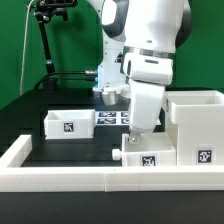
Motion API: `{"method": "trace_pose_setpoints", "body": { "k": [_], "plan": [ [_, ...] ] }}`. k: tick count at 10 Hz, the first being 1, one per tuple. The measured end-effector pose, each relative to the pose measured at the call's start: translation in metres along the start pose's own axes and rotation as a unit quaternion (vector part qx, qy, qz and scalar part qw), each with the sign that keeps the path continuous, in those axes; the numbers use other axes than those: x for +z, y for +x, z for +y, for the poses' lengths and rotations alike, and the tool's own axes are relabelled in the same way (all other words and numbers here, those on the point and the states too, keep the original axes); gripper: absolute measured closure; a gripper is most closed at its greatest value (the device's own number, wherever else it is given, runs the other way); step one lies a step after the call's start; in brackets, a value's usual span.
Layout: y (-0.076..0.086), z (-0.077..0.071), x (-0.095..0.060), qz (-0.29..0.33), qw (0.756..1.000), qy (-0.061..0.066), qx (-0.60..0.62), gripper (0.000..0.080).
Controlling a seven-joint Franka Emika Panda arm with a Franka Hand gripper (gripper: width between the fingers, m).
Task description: Assemble drawer
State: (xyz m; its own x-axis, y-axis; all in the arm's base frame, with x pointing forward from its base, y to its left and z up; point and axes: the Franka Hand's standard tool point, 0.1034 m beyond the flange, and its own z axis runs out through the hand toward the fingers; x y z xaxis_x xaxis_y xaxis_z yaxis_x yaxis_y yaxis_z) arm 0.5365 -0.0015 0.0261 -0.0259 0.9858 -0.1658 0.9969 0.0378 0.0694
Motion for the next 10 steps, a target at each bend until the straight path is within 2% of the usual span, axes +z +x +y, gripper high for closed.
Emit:
{"method": "trace_pose_setpoints", "body": {
  "k": [2,10],
  "plan": [
    [0.0006,-0.0014,-0.0001,0.000,1.000,-0.008,-0.002,0.0748],
    [-0.0032,-0.0006,0.0004,-0.002,1.000,-0.011,0.000,0.0749]
  ]
}}
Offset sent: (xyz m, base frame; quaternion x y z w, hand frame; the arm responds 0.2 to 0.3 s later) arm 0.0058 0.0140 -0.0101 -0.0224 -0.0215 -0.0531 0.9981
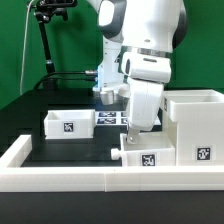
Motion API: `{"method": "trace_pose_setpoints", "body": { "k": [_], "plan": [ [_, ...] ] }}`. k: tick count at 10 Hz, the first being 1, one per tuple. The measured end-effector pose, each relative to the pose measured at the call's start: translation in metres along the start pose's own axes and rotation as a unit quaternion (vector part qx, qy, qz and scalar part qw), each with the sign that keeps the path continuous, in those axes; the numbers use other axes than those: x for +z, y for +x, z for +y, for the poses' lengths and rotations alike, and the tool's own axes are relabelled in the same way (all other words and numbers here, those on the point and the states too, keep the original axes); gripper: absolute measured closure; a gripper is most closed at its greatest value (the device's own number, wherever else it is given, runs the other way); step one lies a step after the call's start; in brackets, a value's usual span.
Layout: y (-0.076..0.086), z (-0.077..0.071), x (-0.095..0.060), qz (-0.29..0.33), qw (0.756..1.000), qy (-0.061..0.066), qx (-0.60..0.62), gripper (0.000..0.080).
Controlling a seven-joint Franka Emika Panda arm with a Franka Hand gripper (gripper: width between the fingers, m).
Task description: Assemble drawer
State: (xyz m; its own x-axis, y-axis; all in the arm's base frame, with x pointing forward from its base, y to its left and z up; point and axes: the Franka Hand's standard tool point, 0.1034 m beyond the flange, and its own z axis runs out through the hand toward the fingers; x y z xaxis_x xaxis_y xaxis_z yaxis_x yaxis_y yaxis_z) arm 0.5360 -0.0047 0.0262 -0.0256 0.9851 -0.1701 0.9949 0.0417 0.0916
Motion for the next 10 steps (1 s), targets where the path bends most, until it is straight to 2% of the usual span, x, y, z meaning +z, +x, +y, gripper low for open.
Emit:
{"method": "trace_pose_setpoints", "body": {
  "k": [2,4,10],
  "plan": [
    [-0.0055,0.0005,0.0007,0.007,0.999,-0.022,-0.041,0.0749],
    [-0.0080,0.0000,0.0011,0.007,0.998,-0.030,-0.060,0.0748],
    [-0.0103,0.0006,0.0017,0.002,0.999,-0.029,-0.027,0.0750]
  ]
}}
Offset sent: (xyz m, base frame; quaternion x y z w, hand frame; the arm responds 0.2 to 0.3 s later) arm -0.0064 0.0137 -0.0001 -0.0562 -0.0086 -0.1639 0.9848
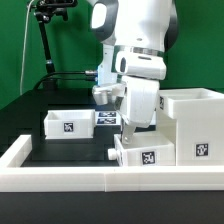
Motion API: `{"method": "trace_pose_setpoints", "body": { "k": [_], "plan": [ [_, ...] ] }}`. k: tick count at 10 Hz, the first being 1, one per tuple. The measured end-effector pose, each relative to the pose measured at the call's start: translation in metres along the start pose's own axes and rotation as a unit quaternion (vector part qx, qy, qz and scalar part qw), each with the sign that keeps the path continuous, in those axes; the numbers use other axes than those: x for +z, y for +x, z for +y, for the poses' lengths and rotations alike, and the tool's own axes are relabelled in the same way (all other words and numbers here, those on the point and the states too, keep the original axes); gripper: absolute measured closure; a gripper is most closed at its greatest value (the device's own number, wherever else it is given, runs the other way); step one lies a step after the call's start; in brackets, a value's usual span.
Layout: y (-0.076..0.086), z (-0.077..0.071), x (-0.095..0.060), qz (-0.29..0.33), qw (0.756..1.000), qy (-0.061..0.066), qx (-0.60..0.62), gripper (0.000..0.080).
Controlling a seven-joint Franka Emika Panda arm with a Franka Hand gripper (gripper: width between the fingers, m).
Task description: Assemble drawer
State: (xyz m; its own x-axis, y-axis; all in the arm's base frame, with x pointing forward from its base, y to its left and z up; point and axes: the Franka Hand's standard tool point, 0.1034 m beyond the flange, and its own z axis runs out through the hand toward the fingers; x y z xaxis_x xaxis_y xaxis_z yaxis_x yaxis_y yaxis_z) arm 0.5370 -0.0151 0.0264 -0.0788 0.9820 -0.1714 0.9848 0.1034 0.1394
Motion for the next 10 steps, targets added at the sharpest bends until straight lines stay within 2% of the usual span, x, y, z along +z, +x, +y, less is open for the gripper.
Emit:
{"method": "trace_pose_setpoints", "body": {
  "k": [1,3,5,10],
  "plan": [
    [-0.0001,0.0000,0.0000,0.000,1.000,0.000,0.000,0.0750],
    [-0.0012,-0.0010,-0.0002,0.005,1.000,-0.014,-0.023,0.0750],
    [0.0030,-0.0007,-0.0008,0.004,1.000,-0.015,-0.025,0.0749],
    [0.0002,-0.0001,-0.0004,0.000,1.000,-0.015,-0.017,0.0749]
  ]
}}
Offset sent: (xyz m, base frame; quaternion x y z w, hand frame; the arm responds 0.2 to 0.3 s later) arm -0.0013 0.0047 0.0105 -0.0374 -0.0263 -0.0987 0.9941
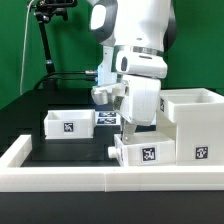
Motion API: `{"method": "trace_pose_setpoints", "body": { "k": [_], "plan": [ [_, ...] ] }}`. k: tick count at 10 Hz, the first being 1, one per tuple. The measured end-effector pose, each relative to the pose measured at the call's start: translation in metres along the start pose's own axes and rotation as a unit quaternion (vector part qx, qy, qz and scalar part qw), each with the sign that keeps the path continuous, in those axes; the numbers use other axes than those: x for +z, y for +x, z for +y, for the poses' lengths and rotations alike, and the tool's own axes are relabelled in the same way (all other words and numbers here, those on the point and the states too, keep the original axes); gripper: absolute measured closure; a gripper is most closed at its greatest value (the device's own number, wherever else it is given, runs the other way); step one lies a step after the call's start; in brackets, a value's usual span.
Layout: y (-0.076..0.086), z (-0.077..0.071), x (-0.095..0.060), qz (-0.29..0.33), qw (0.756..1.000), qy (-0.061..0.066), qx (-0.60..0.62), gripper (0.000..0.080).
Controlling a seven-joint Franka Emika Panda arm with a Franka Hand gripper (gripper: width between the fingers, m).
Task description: Assemble drawer
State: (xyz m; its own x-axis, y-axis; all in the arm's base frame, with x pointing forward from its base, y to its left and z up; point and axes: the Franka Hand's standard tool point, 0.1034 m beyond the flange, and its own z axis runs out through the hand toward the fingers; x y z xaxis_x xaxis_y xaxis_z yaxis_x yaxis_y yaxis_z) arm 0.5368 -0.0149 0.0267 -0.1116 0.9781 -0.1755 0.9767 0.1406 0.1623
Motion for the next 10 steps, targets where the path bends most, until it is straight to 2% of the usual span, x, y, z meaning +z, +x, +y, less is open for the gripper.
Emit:
{"method": "trace_pose_setpoints", "body": {
  "k": [7,8,10],
  "plan": [
    [-0.0033,-0.0004,-0.0004,-0.002,1.000,0.002,0.001,0.0752],
    [-0.0021,0.0004,0.0001,0.002,1.000,-0.006,0.002,0.0752],
    [-0.0026,0.0002,0.0002,0.001,1.000,-0.005,0.003,0.0753]
  ]
}}
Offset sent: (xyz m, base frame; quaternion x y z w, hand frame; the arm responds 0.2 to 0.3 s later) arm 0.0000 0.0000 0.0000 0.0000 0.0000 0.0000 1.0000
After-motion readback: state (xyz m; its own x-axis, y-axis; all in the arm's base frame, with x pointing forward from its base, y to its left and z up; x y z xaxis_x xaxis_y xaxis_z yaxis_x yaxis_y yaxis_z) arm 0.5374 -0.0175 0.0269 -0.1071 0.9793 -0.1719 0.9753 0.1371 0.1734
